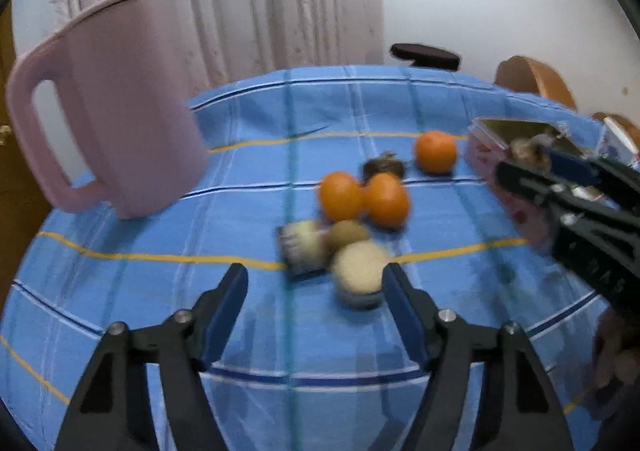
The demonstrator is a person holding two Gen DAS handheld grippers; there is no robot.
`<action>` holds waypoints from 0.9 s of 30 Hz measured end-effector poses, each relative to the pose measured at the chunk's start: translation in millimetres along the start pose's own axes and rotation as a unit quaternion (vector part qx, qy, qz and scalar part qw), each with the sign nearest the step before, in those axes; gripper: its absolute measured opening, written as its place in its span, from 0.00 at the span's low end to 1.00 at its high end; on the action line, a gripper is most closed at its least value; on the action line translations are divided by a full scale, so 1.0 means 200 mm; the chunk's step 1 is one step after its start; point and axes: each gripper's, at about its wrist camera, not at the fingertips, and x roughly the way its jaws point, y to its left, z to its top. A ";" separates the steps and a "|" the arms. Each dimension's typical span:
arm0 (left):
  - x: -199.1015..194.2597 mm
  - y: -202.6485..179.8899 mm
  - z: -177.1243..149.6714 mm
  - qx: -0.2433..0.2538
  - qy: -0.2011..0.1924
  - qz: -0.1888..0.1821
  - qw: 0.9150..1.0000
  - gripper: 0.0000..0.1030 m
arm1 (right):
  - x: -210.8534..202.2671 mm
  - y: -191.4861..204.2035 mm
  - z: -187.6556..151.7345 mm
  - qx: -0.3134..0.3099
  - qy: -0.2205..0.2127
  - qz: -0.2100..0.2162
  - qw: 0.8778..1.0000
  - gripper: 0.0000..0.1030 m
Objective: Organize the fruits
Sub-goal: 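Grasp the brown halved fruit with the right gripper while the left grasps a taro slice, then carry both held pieces over the tin box and lower them in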
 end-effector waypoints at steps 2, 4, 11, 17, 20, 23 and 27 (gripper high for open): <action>0.03 -0.06 0.02 0.005 0.008 -0.007 1.000 0.70 | 0.00 -0.02 0.00 0.002 0.000 0.000 1.000 0.43; 0.05 -0.11 0.03 0.011 0.014 -0.009 1.000 0.66 | 0.00 -0.02 0.00 0.005 0.000 0.001 1.000 0.43; 0.16 -0.08 0.03 -0.024 0.040 -0.024 0.999 0.36 | -0.01 -0.03 0.00 0.008 0.001 0.003 1.000 0.43; 0.11 -0.10 0.02 -0.023 0.015 -0.014 1.000 0.36 | -0.02 -0.03 0.00 0.006 -0.005 0.007 1.000 0.43; 0.05 -0.13 0.05 -0.011 -0.017 -0.002 1.000 0.36 | -0.04 -0.06 0.01 0.017 -0.012 0.010 1.000 0.43; -0.04 -0.14 0.09 -0.018 -0.054 -0.023 0.998 0.36 | -0.07 -0.11 0.01 0.029 -0.019 0.016 0.999 0.43; -0.11 -0.18 0.18 -0.023 -0.089 -0.044 0.995 0.36 | -0.11 -0.21 0.02 0.047 -0.033 0.013 0.998 0.43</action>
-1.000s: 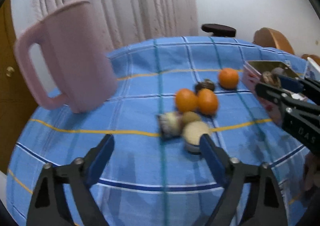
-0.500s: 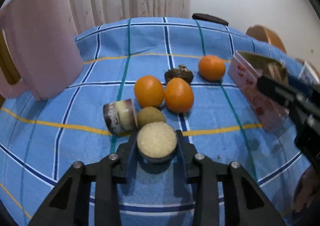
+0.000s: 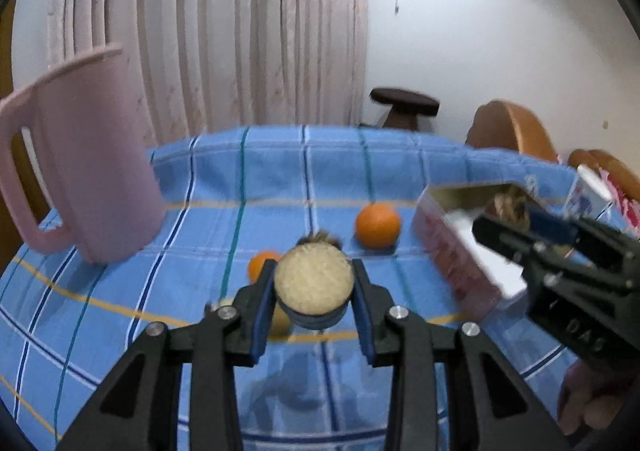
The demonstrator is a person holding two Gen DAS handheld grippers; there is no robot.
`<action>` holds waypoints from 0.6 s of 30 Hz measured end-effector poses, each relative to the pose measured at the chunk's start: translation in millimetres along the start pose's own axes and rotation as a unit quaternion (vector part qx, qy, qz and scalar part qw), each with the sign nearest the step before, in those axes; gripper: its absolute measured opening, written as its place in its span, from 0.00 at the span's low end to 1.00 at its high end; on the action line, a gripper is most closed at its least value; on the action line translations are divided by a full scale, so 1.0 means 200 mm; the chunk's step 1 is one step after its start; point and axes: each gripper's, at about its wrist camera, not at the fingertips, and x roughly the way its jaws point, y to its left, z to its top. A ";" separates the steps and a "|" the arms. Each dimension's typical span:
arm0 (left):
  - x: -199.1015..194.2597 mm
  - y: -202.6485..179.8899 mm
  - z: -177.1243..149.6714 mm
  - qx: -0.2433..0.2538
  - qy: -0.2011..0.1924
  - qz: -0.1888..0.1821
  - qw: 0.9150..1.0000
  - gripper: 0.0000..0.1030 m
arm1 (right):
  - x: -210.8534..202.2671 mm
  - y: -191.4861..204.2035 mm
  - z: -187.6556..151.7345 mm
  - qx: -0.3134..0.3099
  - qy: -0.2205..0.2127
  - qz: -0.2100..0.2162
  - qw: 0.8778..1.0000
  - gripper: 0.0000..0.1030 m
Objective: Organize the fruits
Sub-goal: 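Carry both held pieces over the tin box and lower them in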
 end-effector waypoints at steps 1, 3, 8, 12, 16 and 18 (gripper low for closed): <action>-0.01 -0.02 0.02 0.002 -0.007 -0.004 1.000 0.36 | -0.01 -0.02 0.01 0.002 -0.003 -0.004 1.000 0.43; 0.00 -0.07 0.06 0.007 -0.014 -0.013 1.000 0.36 | -0.03 -0.08 0.01 0.008 -0.010 -0.013 1.000 0.43; 0.04 -0.22 0.12 0.023 -0.019 -0.039 0.999 0.36 | -0.06 -0.26 0.03 0.031 -0.016 -0.045 0.998 0.43; 0.09 -0.36 0.15 0.042 -0.016 -0.058 0.997 0.36 | -0.07 -0.45 0.03 0.057 -0.013 -0.071 0.996 0.43; 0.14 -0.50 0.18 0.061 -0.012 -0.066 0.996 0.36 | -0.08 -0.61 0.02 0.074 -0.011 -0.101 0.992 0.43; 0.18 -0.57 0.18 0.070 -0.005 -0.067 0.995 0.36 | -0.07 -0.66 0.01 0.079 -0.005 -0.109 0.991 0.43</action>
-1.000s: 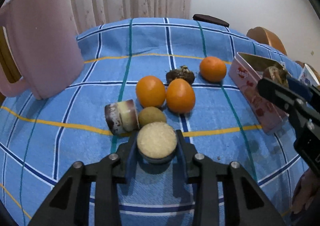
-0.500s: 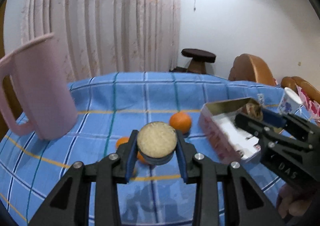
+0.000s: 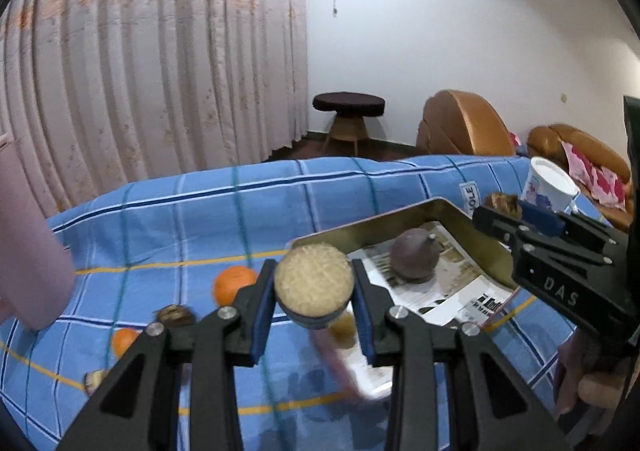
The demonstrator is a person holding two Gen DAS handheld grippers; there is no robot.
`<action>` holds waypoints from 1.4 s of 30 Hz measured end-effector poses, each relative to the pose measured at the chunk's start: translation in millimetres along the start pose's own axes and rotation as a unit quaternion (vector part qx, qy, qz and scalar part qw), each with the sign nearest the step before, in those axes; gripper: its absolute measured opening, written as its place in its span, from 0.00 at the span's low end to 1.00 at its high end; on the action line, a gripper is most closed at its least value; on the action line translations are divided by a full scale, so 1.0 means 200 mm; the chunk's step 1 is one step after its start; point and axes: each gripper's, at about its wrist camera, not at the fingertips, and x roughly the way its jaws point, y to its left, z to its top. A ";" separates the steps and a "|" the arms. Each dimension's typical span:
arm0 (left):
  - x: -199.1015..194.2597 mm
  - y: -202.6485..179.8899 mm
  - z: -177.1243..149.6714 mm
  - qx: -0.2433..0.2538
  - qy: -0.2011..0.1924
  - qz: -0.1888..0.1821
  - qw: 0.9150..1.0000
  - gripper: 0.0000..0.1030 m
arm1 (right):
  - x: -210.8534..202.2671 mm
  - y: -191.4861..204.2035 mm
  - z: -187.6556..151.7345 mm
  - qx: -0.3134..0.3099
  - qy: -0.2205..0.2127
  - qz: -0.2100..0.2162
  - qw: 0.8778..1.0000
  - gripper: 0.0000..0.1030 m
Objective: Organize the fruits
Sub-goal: 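Carry both held pieces over the tin box and lower them in, then open both grippers and withdraw from the tin box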
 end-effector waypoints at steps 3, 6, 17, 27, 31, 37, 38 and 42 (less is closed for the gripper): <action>0.08 -0.10 0.01 0.011 0.013 -0.001 1.000 0.36 | 0.04 -0.05 -0.01 0.001 0.014 -0.009 1.000 0.43; 0.13 -0.16 -0.01 0.017 0.027 -0.003 0.999 0.36 | 0.10 -0.06 -0.04 -0.005 0.037 -0.006 0.999 0.43; 0.26 -0.22 -0.08 0.024 0.063 -0.002 0.998 0.36 | 0.21 -0.05 -0.11 -0.010 0.083 0.004 0.996 0.43; 0.29 -0.22 -0.09 0.027 0.067 0.008 0.997 0.36 | 0.27 -0.03 -0.14 -0.015 0.108 0.014 0.994 0.43; 0.28 -0.24 -0.09 0.031 0.062 0.015 0.997 0.38 | 0.27 -0.03 -0.14 -0.016 0.110 0.012 0.994 0.44; 0.22 -0.21 -0.06 0.027 0.043 0.044 0.998 0.63 | 0.27 -0.05 -0.13 -0.004 0.109 0.013 0.994 0.49; 0.21 -0.20 -0.06 0.024 0.037 0.048 0.998 0.65 | 0.26 -0.06 -0.12 0.004 0.107 0.017 0.994 0.50; 0.14 -0.14 -0.03 0.014 0.008 0.071 0.997 0.88 | 0.22 -0.09 -0.10 0.027 0.090 0.036 0.995 0.62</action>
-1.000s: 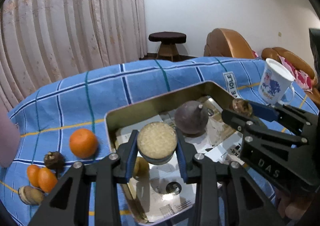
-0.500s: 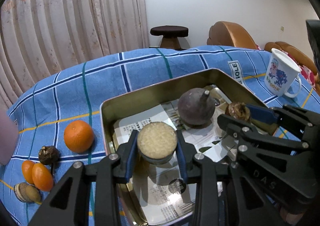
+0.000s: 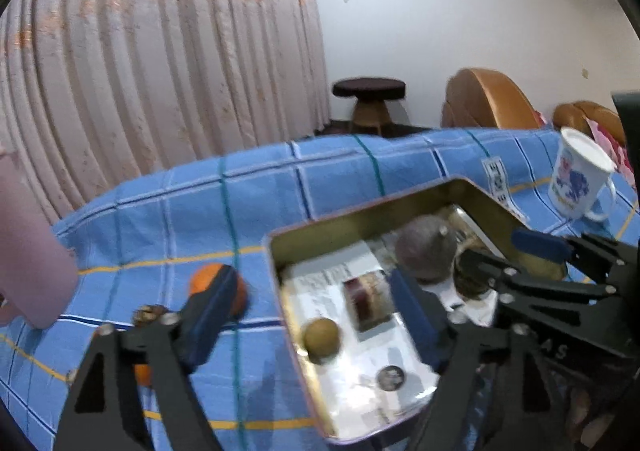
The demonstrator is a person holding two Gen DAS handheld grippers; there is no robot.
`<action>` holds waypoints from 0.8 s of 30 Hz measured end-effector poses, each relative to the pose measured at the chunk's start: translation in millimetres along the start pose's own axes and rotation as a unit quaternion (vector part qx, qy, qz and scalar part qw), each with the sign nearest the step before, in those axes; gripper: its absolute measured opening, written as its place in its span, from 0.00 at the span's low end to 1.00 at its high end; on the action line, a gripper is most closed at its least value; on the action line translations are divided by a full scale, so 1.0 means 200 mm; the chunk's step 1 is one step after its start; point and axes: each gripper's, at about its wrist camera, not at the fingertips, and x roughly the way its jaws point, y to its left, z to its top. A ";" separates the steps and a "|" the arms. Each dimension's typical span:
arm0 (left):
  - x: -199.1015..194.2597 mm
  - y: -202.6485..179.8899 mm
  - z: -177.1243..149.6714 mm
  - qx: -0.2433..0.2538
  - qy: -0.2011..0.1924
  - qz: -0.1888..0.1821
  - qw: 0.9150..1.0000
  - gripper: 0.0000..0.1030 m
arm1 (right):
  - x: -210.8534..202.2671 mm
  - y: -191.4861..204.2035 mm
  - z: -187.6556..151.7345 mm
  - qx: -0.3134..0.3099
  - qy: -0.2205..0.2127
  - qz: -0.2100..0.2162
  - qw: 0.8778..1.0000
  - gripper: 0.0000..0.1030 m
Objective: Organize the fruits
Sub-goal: 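Open both grippers and withdraw from the tin box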
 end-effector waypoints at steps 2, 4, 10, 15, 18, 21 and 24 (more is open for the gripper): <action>-0.03 0.06 0.01 -0.016 -0.019 0.014 1.000 1.00 | -0.01 0.00 0.01 0.009 -0.005 0.008 1.000 0.69; -0.05 0.11 0.01 -0.025 -0.029 0.024 0.999 1.00 | -0.03 0.02 0.00 0.002 -0.014 -0.007 1.000 0.81; -0.04 0.18 -0.03 -0.030 -0.025 0.042 0.998 1.00 | -0.05 0.15 -0.01 -0.035 -0.039 -0.072 0.996 0.81; -0.04 0.22 -0.08 -0.021 -0.022 0.053 0.998 1.00 | -0.09 0.23 -0.02 -0.054 -0.057 -0.109 0.991 0.81; -0.05 0.25 -0.10 -0.021 -0.021 0.057 0.998 1.00 | -0.12 0.28 -0.03 -0.055 -0.069 -0.118 0.989 0.81; -0.06 0.31 -0.12 -0.023 -0.022 0.062 0.998 1.00 | -0.13 0.33 -0.03 -0.055 -0.075 -0.119 0.989 0.81; -0.08 0.37 -0.14 -0.024 -0.026 0.070 0.997 1.00 | -0.13 0.41 -0.04 -0.057 -0.074 -0.111 0.989 0.81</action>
